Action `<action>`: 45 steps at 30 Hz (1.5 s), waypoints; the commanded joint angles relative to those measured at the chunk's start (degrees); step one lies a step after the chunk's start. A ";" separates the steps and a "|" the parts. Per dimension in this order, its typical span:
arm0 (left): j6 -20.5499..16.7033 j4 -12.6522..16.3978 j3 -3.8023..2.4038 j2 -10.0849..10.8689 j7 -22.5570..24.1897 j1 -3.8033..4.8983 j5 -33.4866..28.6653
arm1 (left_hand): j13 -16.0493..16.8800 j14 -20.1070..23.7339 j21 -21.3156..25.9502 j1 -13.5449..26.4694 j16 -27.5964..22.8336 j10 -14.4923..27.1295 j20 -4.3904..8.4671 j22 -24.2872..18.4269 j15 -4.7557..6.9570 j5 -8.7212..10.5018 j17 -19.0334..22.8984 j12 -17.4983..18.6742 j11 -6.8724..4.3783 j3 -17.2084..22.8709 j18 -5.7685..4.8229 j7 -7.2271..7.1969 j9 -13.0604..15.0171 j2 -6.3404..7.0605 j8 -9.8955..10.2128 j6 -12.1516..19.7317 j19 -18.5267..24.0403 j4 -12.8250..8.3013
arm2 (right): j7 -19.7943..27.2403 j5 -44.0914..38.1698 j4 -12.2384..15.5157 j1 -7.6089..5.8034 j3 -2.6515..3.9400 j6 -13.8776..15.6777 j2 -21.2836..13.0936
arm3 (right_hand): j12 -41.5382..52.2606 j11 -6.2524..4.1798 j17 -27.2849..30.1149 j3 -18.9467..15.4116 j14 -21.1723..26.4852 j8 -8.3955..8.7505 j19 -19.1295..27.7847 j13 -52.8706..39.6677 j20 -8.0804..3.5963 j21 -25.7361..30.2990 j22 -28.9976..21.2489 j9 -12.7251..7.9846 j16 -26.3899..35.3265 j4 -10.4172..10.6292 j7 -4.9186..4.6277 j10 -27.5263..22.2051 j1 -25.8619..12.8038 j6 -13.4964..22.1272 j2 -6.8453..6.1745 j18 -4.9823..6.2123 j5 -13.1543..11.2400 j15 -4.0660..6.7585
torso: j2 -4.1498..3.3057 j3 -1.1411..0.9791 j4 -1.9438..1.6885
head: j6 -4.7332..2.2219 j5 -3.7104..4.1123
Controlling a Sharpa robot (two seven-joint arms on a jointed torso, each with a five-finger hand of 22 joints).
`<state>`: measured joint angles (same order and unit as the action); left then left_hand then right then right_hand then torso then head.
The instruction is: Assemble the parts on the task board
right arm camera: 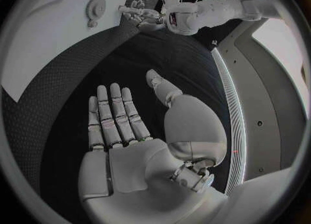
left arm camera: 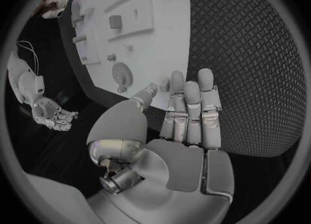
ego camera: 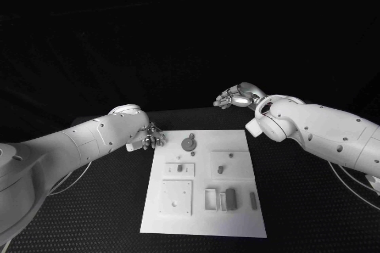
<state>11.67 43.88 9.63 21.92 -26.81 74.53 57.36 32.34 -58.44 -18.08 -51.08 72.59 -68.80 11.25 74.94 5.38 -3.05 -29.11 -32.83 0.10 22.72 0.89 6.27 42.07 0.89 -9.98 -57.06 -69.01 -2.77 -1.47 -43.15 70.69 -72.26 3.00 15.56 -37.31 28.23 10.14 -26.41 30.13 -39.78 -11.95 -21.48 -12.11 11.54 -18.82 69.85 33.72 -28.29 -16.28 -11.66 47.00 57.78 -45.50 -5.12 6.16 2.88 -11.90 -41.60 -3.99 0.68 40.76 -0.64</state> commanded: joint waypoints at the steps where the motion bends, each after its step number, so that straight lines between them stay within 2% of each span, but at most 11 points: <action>1: -0.34 -0.05 0.00 -0.22 0.22 0.02 -0.41 | -0.08 -0.17 0.29 0.05 0.30 -0.11 0.04 0.62 0.42 0.15 0.09 -0.32 -0.01 0.18 0.79 0.08 -0.11 -0.69 -0.35 -0.10 -0.30 0.34 | 0.11 0.06 0.13 0.00 0.02 -0.81 -0.09 | 0.27 0.33 0.09 -0.18 0.46 -0.33 0.50 0.09 -0.04 -0.36 0.06 -0.07 0.34 0.03 -0.24 -0.23 0.01 0.40 0.64 -0.92 -0.15 -0.12 | -0.01 0.02 0.01 | -0.03 0.01; 8: -0.10 -0.05 0.00 -0.25 0.08 0.02 -0.41 | -0.18 -0.15 0.31 -1.32 0.54 -0.11 0.07 0.85 0.47 0.11 0.30 -0.49 -0.08 0.89 0.78 -0.01 -0.11 -1.68 -0.67 -0.34 -0.35 -0.80 | 0.09 0.06 0.14 0.00 0.02 -0.84 -0.10 | 0.28 0.33 0.11 -0.16 0.47 -0.34 0.50 0.12 -0.04 -0.36 0.09 -0.08 0.34 0.03 -0.23 -0.23 0.01 0.40 0.66 -0.92 -0.15 -0.12 | 0.01 0.00 0.00 | 0.01 0.02; 15: 0.00 0.01 0.00 -0.26 0.30 0.02 -0.41 | -0.41 -0.28 0.33 -3.69 0.88 -0.24 0.08 1.01 0.56 0.08 0.70 -0.72 -0.20 3.47 0.62 -0.17 -0.13 -2.76 -1.31 -0.93 -0.61 -3.38 | 0.03 0.06 0.13 0.00 0.02 -1.03 -0.09 | 0.30 0.34 0.14 -0.16 0.48 -0.36 0.51 0.16 -0.03 -0.36 0.12 -0.08 0.34 0.05 -0.23 -0.23 -0.03 0.40 0.68 -0.91 -0.15 -0.13 | -0.01 0.02 -0.02 | 0.02 0.00; 16: 0.28 -0.10 0.00 -0.24 0.44 0.02 -0.41 | -0.49 -0.33 0.29 -4.28 0.98 -0.32 0.11 1.05 0.60 0.04 0.81 -0.79 -0.26 4.22 0.56 -0.24 -0.13 -2.96 -1.55 -1.21 -0.73 -4.27 | 0.02 0.06 0.13 0.00 0.02 -1.05 -0.09 | 0.31 0.34 0.14 -0.17 0.48 -0.36 0.51 0.17 -0.03 -0.36 0.13 -0.09 0.34 0.06 -0.24 -0.23 -0.05 0.40 0.69 -0.91 -0.15 -0.13 | 0.02 0.03 0.02 | 0.05 -0.01; 19: 0.14 -0.10 0.00 -0.16 0.57 0.02 -0.42 | -0.78 -0.53 0.21 -4.61 1.22 -0.70 0.20 1.11 0.76 -2.37 1.06 -0.85 -0.55 5.64 0.37 -0.68 0.00 -3.42 -2.56 -2.70 -0.94 -6.03 | 0.07 0.06 0.10 0.00 0.02 -1.04 -0.10 | 0.33 0.34 0.17 -0.17 0.49 -0.38 0.50 0.22 -0.01 -0.36 0.16 -0.09 0.34 0.12 -0.24 -0.23 -0.14 0.39 0.73 -0.91 -0.15 -0.14 | 0.01 0.02 0.02 | 0.12 0.01; 25: -0.44 -0.20 -0.01 0.02 0.79 0.01 -0.76 | -1.28 -1.47 -0.28 -4.66 1.87 -2.14 0.68 1.17 1.34 -2.76 1.23 -0.90 -1.30 7.40 0.17 -1.68 0.74 -4.15 -5.13 -5.05 -1.89 -8.34 | 0.12 0.06 0.08 0.00 0.02 -0.94 -0.07 | 0.38 0.35 0.22 -0.17 0.50 -0.40 0.46 0.32 0.00 -0.37 0.23 -0.11 0.33 0.23 -0.24 -0.24 -0.33 0.40 0.82 -0.89 -0.15 -0.16 | -0.01 0.01 0.00 | 0.10 0.13; 31: -0.55 -0.24 -0.05 0.40 1.08 -0.03 -2.55 | -1.40 -2.25 -0.85 -4.06 2.37 -3.16 1.12 1.25 1.82 -2.94 1.23 -1.13 -1.73 7.99 0.07 -2.15 1.25 -4.59 -6.80 -5.60 -2.69 -8.88 | 0.21 0.06 -0.30 0.00 0.02 -1.00 0.11 | 0.39 0.35 0.23 -0.17 0.51 -0.40 0.45 0.35 0.00 -0.37 0.25 -0.12 0.33 0.26 -0.24 -0.24 -0.38 0.41 0.83 -0.88 -0.15 -0.16 | 0.03 0.04 0.05 | 0.09 0.16; 34: -0.76 0.34 -0.10 0.92 1.20 -0.03 -3.32 | -1.39 -2.31 -0.91 -4.05 2.42 -3.24 1.16 1.26 1.86 -2.94 1.23 -1.16 -1.77 8.04 0.07 -2.18 1.28 -4.60 -6.91 -5.61 -2.75 -8.94 | 0.29 0.07 -0.75 0.01 0.02 -0.97 0.10 | 0.39 0.36 0.24 -0.17 0.51 -0.40 0.45 0.36 0.00 -0.37 0.26 -0.12 0.33 0.26 -0.24 -0.24 -0.38 0.41 0.84 -0.87 -0.15 -0.16 | 0.06 0.09 0.00 | -0.01 0.14; 37: -0.58 1.33 -0.17 1.88 1.02 0.01 -5.39 | -1.39 -2.44 -1.03 -4.00 2.51 -3.39 1.24 1.27 1.94 -2.86 1.22 -1.22 -1.83 8.14 0.05 -2.24 1.34 -4.63 -7.15 -5.61 -2.88 -9.07 | 0.43 0.24 -1.36 0.01 0.02 -0.77 0.05 | 0.40 0.35 0.24 -0.17 0.52 -0.41 0.44 0.37 0.00 -0.37 0.27 -0.13 0.33 0.26 -0.24 -0.25 -0.39 0.42 0.84 -0.87 -0.15 -0.16 | 0.12 0.12 -0.10 | -0.08 0.15; 39: -0.39 3.11 -0.27 3.08 0.77 0.08 -6.23 | -1.38 -2.54 -1.13 -3.96 2.60 -3.52 1.30 1.28 2.00 -2.78 1.21 -1.28 -1.89 8.21 0.04 -2.29 1.40 -4.66 -7.37 -5.63 -2.97 -9.18 | 0.62 0.41 -1.86 0.01 0.02 -0.74 0.02 | 0.41 0.35 0.25 -0.14 0.47 -0.41 0.44 0.41 -0.01 -0.37 0.29 -0.13 0.30 0.25 -0.24 -0.25 -0.39 0.43 0.86 -0.86 -0.15 -0.14 | 0.11 0.07 -0.11 | -0.13 0.10; 45: -1.71 10.56 -0.28 7.01 -0.34 1.14 -6.99 | -1.38 -2.67 -1.25 -3.86 2.72 -3.68 1.37 1.28 2.07 -2.66 1.19 -1.34 -1.96 8.28 0.00 -2.36 1.48 -4.68 -7.64 -5.64 -3.04 -9.29 | 0.77 0.51 -2.71 0.00 0.02 -0.58 -0.18 | 0.44 0.35 0.26 -0.10 0.40 -0.42 0.44 0.47 -0.02 -0.36 0.33 -0.15 0.25 0.21 -0.24 -0.26 -0.37 0.44 0.89 -0.84 -0.15 -0.12 | 0.11 0.07 -0.22 | -0.18 -0.03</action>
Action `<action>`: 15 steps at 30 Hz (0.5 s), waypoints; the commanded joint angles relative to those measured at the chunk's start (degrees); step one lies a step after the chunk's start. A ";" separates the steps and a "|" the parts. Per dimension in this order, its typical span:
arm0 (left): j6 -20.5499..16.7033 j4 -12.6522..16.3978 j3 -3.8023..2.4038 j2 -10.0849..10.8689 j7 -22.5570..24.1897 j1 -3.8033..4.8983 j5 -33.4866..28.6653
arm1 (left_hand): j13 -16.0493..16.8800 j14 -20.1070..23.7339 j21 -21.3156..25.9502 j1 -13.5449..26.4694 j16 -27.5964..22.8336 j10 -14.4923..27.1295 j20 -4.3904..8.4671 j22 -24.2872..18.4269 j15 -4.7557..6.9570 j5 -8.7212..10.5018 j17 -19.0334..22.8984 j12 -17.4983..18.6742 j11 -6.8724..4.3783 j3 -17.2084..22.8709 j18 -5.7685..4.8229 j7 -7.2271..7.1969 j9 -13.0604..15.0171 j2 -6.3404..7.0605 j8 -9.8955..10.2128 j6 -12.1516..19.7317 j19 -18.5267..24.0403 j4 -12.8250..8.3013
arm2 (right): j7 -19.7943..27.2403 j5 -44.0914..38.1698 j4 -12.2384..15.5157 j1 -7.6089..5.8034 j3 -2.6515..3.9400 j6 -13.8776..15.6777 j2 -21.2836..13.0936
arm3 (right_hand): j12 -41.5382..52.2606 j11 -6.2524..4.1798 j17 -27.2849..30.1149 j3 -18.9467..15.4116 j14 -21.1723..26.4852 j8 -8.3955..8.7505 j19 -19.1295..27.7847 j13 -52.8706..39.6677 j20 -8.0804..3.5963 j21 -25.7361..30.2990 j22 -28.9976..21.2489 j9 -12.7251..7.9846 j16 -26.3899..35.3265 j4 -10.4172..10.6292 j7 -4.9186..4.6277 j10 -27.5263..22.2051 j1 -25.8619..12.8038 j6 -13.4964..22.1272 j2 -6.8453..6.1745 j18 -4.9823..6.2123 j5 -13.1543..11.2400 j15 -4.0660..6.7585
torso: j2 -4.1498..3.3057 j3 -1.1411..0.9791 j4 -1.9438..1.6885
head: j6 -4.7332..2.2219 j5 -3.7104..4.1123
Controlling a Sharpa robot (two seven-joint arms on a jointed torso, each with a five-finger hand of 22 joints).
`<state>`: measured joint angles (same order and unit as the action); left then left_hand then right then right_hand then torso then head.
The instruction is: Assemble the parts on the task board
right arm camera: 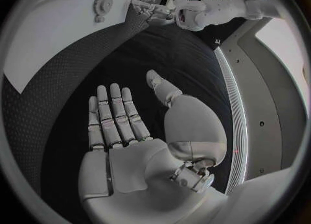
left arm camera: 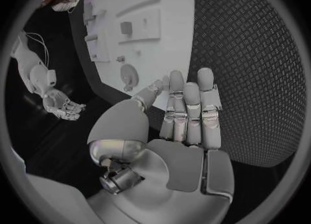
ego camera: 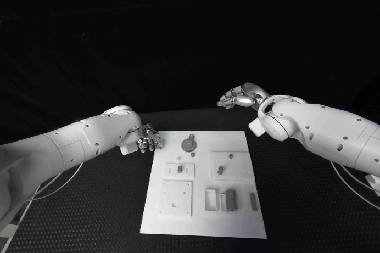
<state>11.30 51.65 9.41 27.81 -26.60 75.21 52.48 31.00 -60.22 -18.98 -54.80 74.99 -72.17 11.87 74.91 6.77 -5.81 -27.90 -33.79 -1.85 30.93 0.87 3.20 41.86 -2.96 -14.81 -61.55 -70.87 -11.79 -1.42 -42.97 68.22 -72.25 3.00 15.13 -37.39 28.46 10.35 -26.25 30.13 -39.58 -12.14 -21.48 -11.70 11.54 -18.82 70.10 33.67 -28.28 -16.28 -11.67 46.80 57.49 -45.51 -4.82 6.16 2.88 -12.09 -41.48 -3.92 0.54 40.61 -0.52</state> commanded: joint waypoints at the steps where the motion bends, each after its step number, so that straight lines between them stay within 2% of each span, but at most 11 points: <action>1: -2.29 4.82 -0.05 2.09 -0.75 0.72 -1.35 | -0.04 -0.91 -0.36 -0.12 0.32 -0.31 0.75 1.32 0.68 0.11 -0.02 -0.39 -0.02 0.06 0.02 0.71 1.70 -0.84 -2.83 -1.15 -1.19 -0.27 | 0.75 0.33 -0.37 -0.01 0.02 -0.11 -0.15 | 0.21 0.14 0.10 -0.10 0.21 -0.23 0.45 0.06 -0.02 -0.36 0.08 -0.10 0.25 0.21 -0.24 -0.05 -0.07 0.44 0.59 -0.84 -0.15 0.08 | 0.03 0.02 -0.17 | -0.04 -0.14; 4: -3.07 8.66 -0.04 4.08 -0.93 1.10 -0.16 | -0.05 -0.92 -0.38 -0.11 0.33 -0.32 0.77 1.31 0.70 0.12 -0.02 -0.38 -0.02 0.10 0.01 0.70 1.71 -0.91 -2.88 -1.13 -1.19 -0.28 | 0.78 0.34 -0.58 -0.01 0.02 -0.08 -0.20 | 0.22 0.14 0.10 -0.09 0.21 -0.23 0.45 0.07 -0.02 -0.36 0.09 -0.10 0.25 0.20 -0.24 -0.05 -0.07 0.44 0.59 -0.83 -0.15 0.08 | 0.05 0.03 -0.24 | -0.03 -0.19; 8: -4.70 14.00 -0.02 6.81 -1.45 1.50 -0.17 | -0.05 -0.96 -0.43 -0.07 0.36 -0.38 0.81 1.31 0.74 0.13 -0.02 -0.40 -0.05 0.13 0.00 0.67 1.74 -0.84 -3.00 -1.14 -1.22 -0.34 | 0.68 0.18 -0.65 -0.01 0.02 -0.31 -0.31 | 0.23 0.14 0.12 -0.07 0.22 -0.24 0.45 0.10 -0.02 -0.35 0.11 -0.11 0.25 0.17 -0.23 -0.06 -0.04 0.45 0.59 -0.82 -0.15 0.08 | 0.19 0.09 -0.52 | 0.15 -0.06; 11: -6.03 16.50 0.01 7.86 -1.58 1.53 -0.17 | -0.07 -1.05 -0.53 0.01 0.41 -0.49 0.89 1.30 0.81 -0.24 0.00 -0.42 -0.11 0.25 -0.04 0.61 1.78 -0.67 -3.26 -1.15 -1.30 -0.45 | 0.72 0.18 -0.83 -0.02 0.02 -0.32 -0.24 | 0.24 0.14 0.13 -0.06 0.23 -0.25 0.46 0.12 -0.02 -0.35 0.12 -0.11 0.25 0.16 -0.23 -0.06 -0.03 0.45 0.59 -0.82 -0.15 0.08 | 0.29 0.03 -0.66 | 0.28 0.02; 15: -6.56 19.34 0.14 8.58 -2.87 1.50 -0.10 | -0.07 -1.39 -0.85 0.31 0.59 -0.88 1.09 1.29 0.96 -1.74 0.01 -0.56 -0.26 0.53 -0.11 0.47 1.85 -0.33 -3.89 -1.21 -1.58 -0.57 | 0.77 0.18 -1.33 -0.02 0.02 -0.31 -0.08 | 0.25 0.14 0.14 -0.04 0.24 -0.25 0.46 0.13 -0.02 -0.34 0.13 -0.11 0.25 0.16 -0.23 -0.06 -0.03 0.45 0.60 -0.82 -0.15 0.08 | 0.36 0.06 -0.75 | 0.43 0.15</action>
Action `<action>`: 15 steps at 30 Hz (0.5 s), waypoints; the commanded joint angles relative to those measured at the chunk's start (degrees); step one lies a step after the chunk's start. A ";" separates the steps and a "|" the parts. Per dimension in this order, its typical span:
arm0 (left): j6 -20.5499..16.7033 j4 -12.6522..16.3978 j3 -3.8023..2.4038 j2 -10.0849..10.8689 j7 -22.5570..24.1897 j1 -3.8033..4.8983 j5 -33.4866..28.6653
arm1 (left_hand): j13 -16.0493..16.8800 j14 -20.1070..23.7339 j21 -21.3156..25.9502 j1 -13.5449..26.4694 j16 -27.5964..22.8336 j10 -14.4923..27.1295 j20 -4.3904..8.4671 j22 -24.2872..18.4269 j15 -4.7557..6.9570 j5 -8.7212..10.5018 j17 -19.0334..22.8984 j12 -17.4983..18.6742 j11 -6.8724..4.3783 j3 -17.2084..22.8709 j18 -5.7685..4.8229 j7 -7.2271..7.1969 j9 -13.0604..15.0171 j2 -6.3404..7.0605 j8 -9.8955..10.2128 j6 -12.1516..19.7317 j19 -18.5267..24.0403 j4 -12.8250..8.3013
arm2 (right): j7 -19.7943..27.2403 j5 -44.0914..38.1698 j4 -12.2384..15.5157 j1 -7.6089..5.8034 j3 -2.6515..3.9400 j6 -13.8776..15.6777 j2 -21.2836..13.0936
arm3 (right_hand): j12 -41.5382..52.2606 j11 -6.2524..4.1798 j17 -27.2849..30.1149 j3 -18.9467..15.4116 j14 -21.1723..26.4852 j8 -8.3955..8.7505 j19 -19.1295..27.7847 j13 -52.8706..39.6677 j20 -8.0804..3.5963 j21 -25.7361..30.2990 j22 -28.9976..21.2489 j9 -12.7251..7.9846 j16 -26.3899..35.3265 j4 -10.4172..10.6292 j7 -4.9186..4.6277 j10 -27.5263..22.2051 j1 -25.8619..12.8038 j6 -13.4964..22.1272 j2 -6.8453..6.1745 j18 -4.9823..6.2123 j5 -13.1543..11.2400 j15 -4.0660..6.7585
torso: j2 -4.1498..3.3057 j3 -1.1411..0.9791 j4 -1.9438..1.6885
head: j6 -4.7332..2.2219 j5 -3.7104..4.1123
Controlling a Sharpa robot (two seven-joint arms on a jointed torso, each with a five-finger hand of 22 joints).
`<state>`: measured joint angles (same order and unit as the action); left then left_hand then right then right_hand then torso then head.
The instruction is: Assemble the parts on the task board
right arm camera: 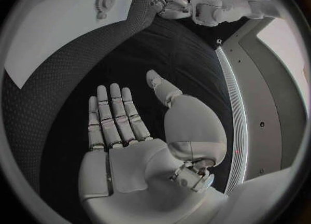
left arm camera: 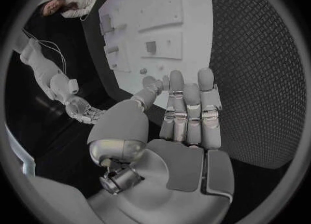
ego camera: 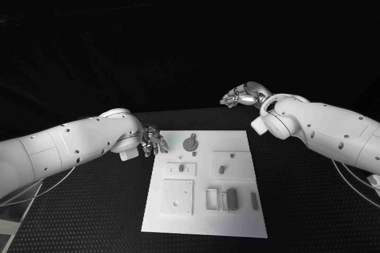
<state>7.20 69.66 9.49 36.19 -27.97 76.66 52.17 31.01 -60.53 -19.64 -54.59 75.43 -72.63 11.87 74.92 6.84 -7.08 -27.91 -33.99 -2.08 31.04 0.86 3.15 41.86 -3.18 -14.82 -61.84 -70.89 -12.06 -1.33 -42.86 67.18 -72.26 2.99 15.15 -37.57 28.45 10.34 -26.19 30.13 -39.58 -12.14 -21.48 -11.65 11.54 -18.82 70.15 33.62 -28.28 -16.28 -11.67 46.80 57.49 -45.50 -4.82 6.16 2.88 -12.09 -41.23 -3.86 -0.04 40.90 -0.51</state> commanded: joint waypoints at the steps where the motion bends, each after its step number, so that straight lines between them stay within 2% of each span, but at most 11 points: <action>1: -2.14 1.90 0.10 0.32 -1.85 0.05 0.58 | -0.07 -1.14 -0.25 0.13 0.19 -0.48 1.13 1.29 0.92 -0.60 0.01 -0.38 -0.05 0.45 -0.11 0.49 1.86 -0.08 -3.97 -0.94 -1.61 -0.31 | 0.69 0.07 -0.36 -0.01 0.02 -0.32 0.10 | 0.25 0.14 0.09 -0.04 0.24 -0.26 0.46 0.08 -0.02 -0.34 0.08 -0.06 0.25 0.16 -0.23 -0.06 -0.03 0.45 0.61 -0.82 -0.15 0.08 | 0.11 0.02 -0.16 | 0.16 0.16; 4: -1.85 3.64 0.26 0.64 -2.88 0.03 1.80 | -0.05 -1.27 -0.36 0.25 0.27 -0.63 1.19 1.29 0.98 -0.71 0.00 -0.45 -0.11 0.47 -0.12 0.44 1.88 -0.03 -4.15 -1.01 -1.73 -0.32 | 0.67 0.07 -0.74 -0.01 0.01 -0.39 0.10 | 0.26 0.14 0.10 -0.03 0.24 -0.26 0.46 0.10 -0.02 -0.34 0.09 -0.07 0.25 0.16 -0.23 -0.06 -0.04 0.44 0.63 -0.82 -0.15 0.08 | 0.01 0.11 0.03 | 0.42 0.24; 7: -2.04 3.82 0.49 0.27 -3.05 -0.01 2.08 | -0.04 -1.34 -0.42 0.28 0.31 -0.72 1.23 1.29 1.02 -0.75 -0.01 -0.49 -0.15 0.50 -0.12 0.41 1.89 -0.05 -4.24 -1.03 -1.79 -0.34 | 0.69 0.10 -1.04 -0.01 0.00 -0.43 0.12 | 0.27 0.14 0.11 -0.03 0.25 -0.27 0.46 0.12 -0.01 -0.33 0.10 -0.07 0.25 0.17 -0.23 -0.06 -0.05 0.44 0.64 -0.81 -0.15 0.08 | 0.01 0.00 -0.02 | 0.44 0.22; 9: -2.27 3.94 1.20 0.17 -3.18 -0.01 2.09 | -0.04 -1.36 -0.44 0.30 0.33 -0.75 1.25 1.29 1.04 -0.76 -0.02 -0.51 -0.16 0.51 -0.12 0.40 1.89 -0.07 -4.27 -1.03 -1.81 -0.34 | 0.76 0.11 -1.24 -0.01 -0.01 -0.45 0.23 | 0.28 0.14 0.11 -0.02 0.24 -0.27 0.46 0.13 -0.01 -0.33 0.11 -0.07 0.24 0.17 -0.23 -0.06 -0.05 0.44 0.65 -0.81 -0.15 0.08 | 0.05 -0.05 -0.13 | 0.57 0.32; 13: -2.48 4.09 2.10 -0.14 -3.19 -0.05 2.24 | -0.03 -1.41 -0.48 0.34 0.37 -0.80 1.27 1.29 1.06 -0.77 -0.02 -0.54 -0.18 0.53 -0.13 0.38 1.89 -0.10 -4.33 -1.04 -1.84 -0.34 | 0.77 0.11 -1.35 -0.01 -0.04 -0.69 0.44 | 0.29 0.14 0.12 0.00 0.21 -0.29 0.47 0.16 -0.01 -0.32 0.12 -0.07 0.22 0.16 -0.23 -0.06 -0.05 0.44 0.67 -0.81 -0.15 0.08 | 0.05 0.02 -0.10 | 0.65 0.33; 15: -2.34 4.31 2.88 -0.15 -3.19 -0.09 2.23 | -0.01 -1.45 -0.52 0.37 0.40 -0.86 1.29 1.29 1.08 -0.81 -0.03 -0.58 -0.21 0.55 -0.13 0.36 1.89 -0.14 -4.40 -1.06 -1.87 -0.36 | 0.71 0.11 -1.44 -0.01 -0.04 -0.85 0.46 | 0.30 0.14 0.12 0.00 0.20 -0.29 0.48 0.17 0.00 -0.31 0.13 -0.08 0.21 0.16 -0.23 -0.06 -0.05 0.44 0.68 -0.81 -0.15 0.09 | 0.01 0.02 -0.09 | 0.70 0.39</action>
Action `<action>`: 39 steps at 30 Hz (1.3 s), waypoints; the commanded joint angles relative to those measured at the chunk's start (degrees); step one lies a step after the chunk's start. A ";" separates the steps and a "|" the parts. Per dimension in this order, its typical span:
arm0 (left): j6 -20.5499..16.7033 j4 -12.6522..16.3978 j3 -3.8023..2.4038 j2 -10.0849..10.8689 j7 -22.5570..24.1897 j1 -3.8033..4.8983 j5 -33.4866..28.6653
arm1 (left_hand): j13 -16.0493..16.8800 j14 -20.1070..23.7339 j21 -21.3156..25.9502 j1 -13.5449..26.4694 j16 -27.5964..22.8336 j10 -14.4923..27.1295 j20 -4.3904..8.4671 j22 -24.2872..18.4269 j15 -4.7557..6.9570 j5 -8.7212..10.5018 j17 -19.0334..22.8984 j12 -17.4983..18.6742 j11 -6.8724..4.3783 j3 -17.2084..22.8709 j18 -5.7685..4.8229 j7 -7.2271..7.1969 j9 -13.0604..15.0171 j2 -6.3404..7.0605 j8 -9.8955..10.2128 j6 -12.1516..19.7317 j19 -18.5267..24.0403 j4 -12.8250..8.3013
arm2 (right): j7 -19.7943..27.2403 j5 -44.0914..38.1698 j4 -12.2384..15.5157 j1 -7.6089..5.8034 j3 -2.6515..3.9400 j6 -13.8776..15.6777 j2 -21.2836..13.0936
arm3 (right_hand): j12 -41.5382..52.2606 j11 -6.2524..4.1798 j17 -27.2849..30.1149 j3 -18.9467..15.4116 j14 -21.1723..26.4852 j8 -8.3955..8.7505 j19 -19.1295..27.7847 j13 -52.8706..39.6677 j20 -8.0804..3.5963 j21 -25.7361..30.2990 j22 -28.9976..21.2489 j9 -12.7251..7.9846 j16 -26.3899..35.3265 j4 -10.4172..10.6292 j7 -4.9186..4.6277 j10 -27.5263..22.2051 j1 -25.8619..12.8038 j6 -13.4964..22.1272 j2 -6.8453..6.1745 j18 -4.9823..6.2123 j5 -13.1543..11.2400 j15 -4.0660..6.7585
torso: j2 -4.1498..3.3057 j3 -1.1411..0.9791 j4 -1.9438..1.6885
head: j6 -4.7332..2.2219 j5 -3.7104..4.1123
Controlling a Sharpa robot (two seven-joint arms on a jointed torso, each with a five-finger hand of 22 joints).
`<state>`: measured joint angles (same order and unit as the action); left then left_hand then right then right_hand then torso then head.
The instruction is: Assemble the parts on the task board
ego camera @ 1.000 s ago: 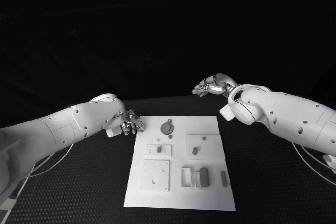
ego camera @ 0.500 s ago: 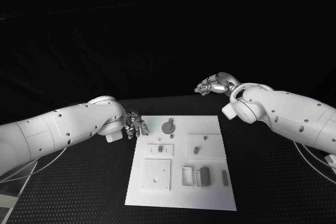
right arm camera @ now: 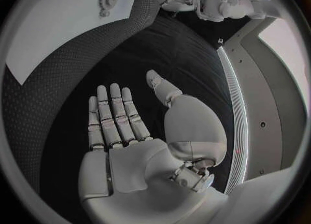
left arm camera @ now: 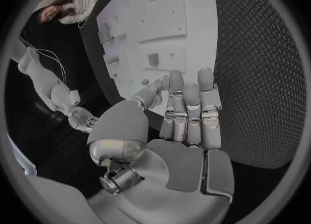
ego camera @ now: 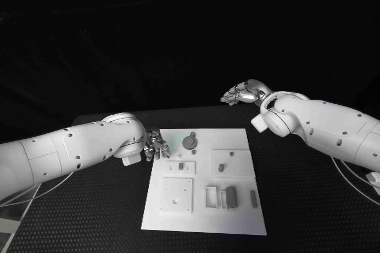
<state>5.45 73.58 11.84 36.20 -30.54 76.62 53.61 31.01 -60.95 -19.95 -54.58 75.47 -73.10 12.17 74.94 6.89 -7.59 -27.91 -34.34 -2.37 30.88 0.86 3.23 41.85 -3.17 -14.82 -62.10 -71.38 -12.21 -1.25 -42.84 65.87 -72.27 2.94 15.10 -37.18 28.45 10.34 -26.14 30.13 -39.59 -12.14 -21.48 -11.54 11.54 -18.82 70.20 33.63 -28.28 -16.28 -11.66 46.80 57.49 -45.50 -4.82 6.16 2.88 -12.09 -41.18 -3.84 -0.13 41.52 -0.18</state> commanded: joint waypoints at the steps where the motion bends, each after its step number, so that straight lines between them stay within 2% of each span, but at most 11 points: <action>1: -0.60 0.52 0.91 -0.13 -0.61 -0.11 0.79 | -0.01 -1.06 -0.24 0.39 0.40 -0.43 1.01 1.28 1.06 -0.47 -0.04 -0.26 0.06 0.72 -0.13 0.26 1.90 -0.20 -4.46 -0.80 -1.40 -0.25 | 0.61 0.10 -0.14 -0.01 0.00 -0.81 0.05 | 0.30 0.14 0.07 0.01 0.20 -0.29 0.47 0.07 0.00 -0.31 0.09 -0.08 0.21 0.16 -0.23 -0.06 -0.05 0.44 0.69 -0.81 -0.15 0.08 | -0.04 0.02 -0.02 | 0.10 0.06; 4: -0.82 0.80 1.35 -0.13 -0.62 -0.45 0.75 | 0.00 -1.10 -0.32 0.46 0.45 -0.47 1.06 1.28 1.10 -0.80 -0.05 -0.29 0.03 0.76 -0.15 0.23 1.90 -0.25 -4.59 -0.81 -1.43 -0.38 | 0.65 0.10 -0.10 -0.01 0.00 -0.88 0.02 | 0.31 0.14 0.07 0.01 0.21 -0.29 0.47 0.07 0.00 -0.31 0.09 -0.08 0.21 0.17 -0.23 -0.06 -0.06 0.44 0.69 -0.81 -0.15 0.08 | -0.04 -0.03 -0.07 | 0.20 0.11; 6: -1.04 0.95 1.53 -0.14 -0.59 -0.70 0.68 | 0.01 -1.12 -0.34 0.49 0.46 -0.49 1.07 1.28 1.11 -0.85 -0.06 -0.31 0.02 0.75 -0.16 0.22 1.90 -0.25 -4.63 -0.81 -1.44 -0.41 | 0.66 0.10 -0.02 -0.01 0.00 -0.90 0.02 | 0.31 0.14 0.08 0.01 0.21 -0.30 0.47 0.08 0.00 -0.31 0.09 -0.08 0.21 0.17 -0.23 -0.06 -0.06 0.44 0.69 -0.81 -0.15 0.08 | -0.03 -0.14 -0.04 | 0.29 0.08; 9: -1.43 1.02 1.63 -0.16 -0.50 -1.13 0.40 | 0.02 -1.14 -0.38 0.55 0.50 -0.53 1.09 1.28 1.13 -0.90 -0.07 -0.34 0.00 0.75 -0.17 0.21 1.90 -0.28 -4.69 -0.82 -1.44 -0.46 | 0.64 0.10 0.27 -0.01 0.00 -0.92 -0.03 | 0.31 0.14 0.08 0.00 0.22 -0.30 0.47 0.09 0.00 -0.31 0.10 -0.09 0.21 0.18 -0.23 -0.06 -0.08 0.44 0.69 -0.81 -0.15 0.08 | 0.00 -0.18 0.01 | 0.38 0.05; 15: -2.36 0.98 1.64 -0.29 -0.38 -1.90 0.31 | 0.04 -1.14 -0.39 0.56 0.53 -0.54 1.10 1.27 1.15 -0.96 -0.08 -0.36 -0.01 0.78 -0.19 0.20 1.89 -0.34 -4.73 -0.79 -1.41 -0.54 | 0.62 0.09 0.58 -0.01 0.00 -0.93 -0.16 | 0.32 0.14 0.09 0.00 0.23 -0.30 0.47 0.10 0.01 -0.31 0.11 -0.09 0.22 0.20 -0.24 -0.07 -0.11 0.45 0.70 -0.81 -0.15 0.07 | -0.02 -0.09 -0.02 | 0.48 0.17; 22: -0.62 1.20 1.63 -0.31 -0.39 -2.33 0.15 | 0.07 -1.18 -0.45 0.69 0.59 -0.60 1.12 1.27 1.19 -0.97 -0.11 -0.41 -0.04 0.76 -0.21 0.18 1.88 -0.37 -4.81 -0.81 -1.45 -0.58 | 0.43 -0.07 0.60 -0.01 0.00 -0.88 -0.17 | 0.33 0.15 0.11 -0.01 0.26 -0.30 0.48 0.13 0.02 -0.30 0.12 -0.10 0.23 0.21 -0.24 -0.07 -0.15 0.46 0.70 -0.81 -0.15 0.06 | 0.02 -0.18 0.04 | 0.52 0.11; 25: -1.26 1.16 1.62 -0.37 -0.39 -2.67 0.42 | 0.12 -1.23 -0.52 0.88 0.68 -0.67 1.15 1.28 1.22 -0.89 -0.15 -0.50 -0.07 0.70 -0.24 0.15 1.88 -0.43 -4.93 -0.85 -1.48 -0.55 | 0.40 -0.23 0.54 -0.01 0.00 -0.81 -0.08 | 0.33 0.16 0.13 -0.01 0.28 -0.30 0.48 0.17 0.02 -0.29 0.14 -0.11 0.23 0.21 -0.25 -0.09 -0.19 0.48 0.67 -0.81 -0.15 0.06 | -0.01 -0.19 0.04 | 0.48 0.22; 32: -1.52 0.27 1.61 -1.07 -0.21 -2.84 1.80 | 0.16 -1.26 -0.56 0.95 0.75 -0.72 1.19 1.27 1.27 -0.85 -0.18 -0.56 -0.11 0.71 -0.25 0.12 1.89 -0.43 -5.01 -0.87 -1.48 -0.60 | 0.33 -0.32 0.75 -0.01 0.00 -0.86 -0.10 | 0.34 0.16 0.15 -0.01 0.30 -0.29 0.48 0.21 0.03 -0.29 0.16 -0.12 0.24 0.21 -0.26 -0.11 -0.21 0.50 0.65 -0.80 -0.15 0.05 | -0.02 -0.06 -0.01 | 0.36 0.29; 39: -1.37 0.00 1.61 -1.62 -0.20 -3.06 1.84 | 0.16 -1.26 -0.57 0.97 0.76 -0.72 1.20 1.27 1.28 -0.85 -0.19 -0.57 -0.11 0.72 -0.25 0.11 1.88 -0.44 -5.03 -0.87 -1.47 -0.62 | 0.34 -0.34 0.79 -0.01 0.00 -0.86 -0.06 | 0.34 0.16 0.16 -0.01 0.30 -0.29 0.48 0.21 0.03 -0.29 0.17 -0.12 0.24 0.21 -0.26 -0.11 -0.21 0.50 0.65 -0.80 -0.15 0.05 | -0.04 -0.13 0.04 | 0.36 0.26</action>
<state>3.95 73.61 13.46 34.74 -30.96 73.67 54.78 31.08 -61.40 -20.18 -53.54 76.09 -73.50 12.19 74.91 7.00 -8.15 -28.02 -34.61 -2.36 31.08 0.85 3.32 41.86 -3.13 -14.83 -62.48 -71.80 -12.59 -1.28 -42.92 66.57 -72.27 2.92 14.72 -37.28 28.45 10.34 -26.04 30.13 -39.59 -12.14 -21.48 -11.41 11.54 -18.82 70.30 33.59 -28.28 -16.28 -11.66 46.80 57.25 -45.50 -4.58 6.16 2.88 -12.08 -41.19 -3.94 -0.11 41.88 0.11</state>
